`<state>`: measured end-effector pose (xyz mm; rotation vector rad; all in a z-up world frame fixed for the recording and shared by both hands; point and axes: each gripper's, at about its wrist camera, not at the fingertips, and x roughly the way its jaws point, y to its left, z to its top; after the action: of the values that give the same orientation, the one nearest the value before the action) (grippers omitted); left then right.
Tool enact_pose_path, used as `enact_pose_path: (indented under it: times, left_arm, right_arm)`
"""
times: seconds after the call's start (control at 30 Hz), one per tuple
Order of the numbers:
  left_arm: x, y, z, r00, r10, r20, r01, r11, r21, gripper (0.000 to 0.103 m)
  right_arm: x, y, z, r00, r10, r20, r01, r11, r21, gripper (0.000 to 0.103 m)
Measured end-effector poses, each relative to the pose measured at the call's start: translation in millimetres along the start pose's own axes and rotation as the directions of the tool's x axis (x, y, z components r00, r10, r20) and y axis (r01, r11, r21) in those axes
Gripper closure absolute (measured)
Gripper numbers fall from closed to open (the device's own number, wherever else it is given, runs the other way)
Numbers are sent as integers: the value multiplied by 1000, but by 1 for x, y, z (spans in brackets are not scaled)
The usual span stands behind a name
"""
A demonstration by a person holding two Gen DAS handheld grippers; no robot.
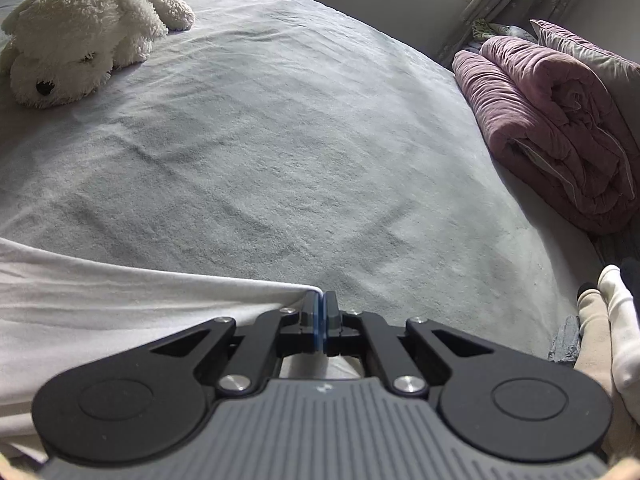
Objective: Fold clothes
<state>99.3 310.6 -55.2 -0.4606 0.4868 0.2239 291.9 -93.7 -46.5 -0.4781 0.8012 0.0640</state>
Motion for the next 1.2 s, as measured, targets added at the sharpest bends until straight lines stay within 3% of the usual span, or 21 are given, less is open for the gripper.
enact_pose_path:
  times: [0.13, 0.2, 0.27, 0.33, 0.37, 0.5, 0.7, 0.87, 1.0, 1.2]
  left_arm:
    - [2, 2, 0, 1000, -4, -13, 4, 1000, -10, 93]
    - [0, 1, 1, 1000, -13, -18, 13, 1000, -6, 91]
    - [-4, -4, 2, 999, -28, -22, 28, 1000, 10, 75]
    - [-8, -8, 4, 999, -43, -26, 44, 999, 26, 49]
    - [-10, -11, 4, 998, -50, -29, 51, 998, 34, 45]
    - [-23, -23, 9, 998, -55, -9, 55, 995, 78, 39]
    - [-41, -47, 10, 992, -118, -40, 123, 984, 130, 37]
    - [-57, -85, -11, 980, -177, -94, 195, 948, 252, 37]
    - [-67, -124, -39, 950, -273, -153, 310, 892, 329, 37]
    - [-73, -185, -88, 887, -394, -241, 462, 761, 455, 41]
  right_arm:
    - [4, 7, 0, 999, -41, -2, 41, 999, 3, 99]
    - [-1, 7, 2, 999, -44, -7, 44, 999, 14, 89]
    - [-9, 3, 0, 1000, -24, -2, 24, 998, 52, 85]
    - [-20, -6, -5, 1000, -5, 18, 3, 993, 114, 67]
    - [-27, -12, -9, 999, 4, 34, -9, 989, 150, 54]
    - [-55, -40, -39, 993, 90, 72, -108, 946, 306, 53]
    - [-86, -78, -98, 964, 235, 121, -264, 817, 513, 52]
    - [-90, -94, -145, 915, 356, 190, -384, 626, 679, 52]
    - [-88, -100, -161, 888, 366, 279, -444, 517, 732, 53]
    - [-71, -107, -168, 869, 330, 367, -484, 422, 766, 61]
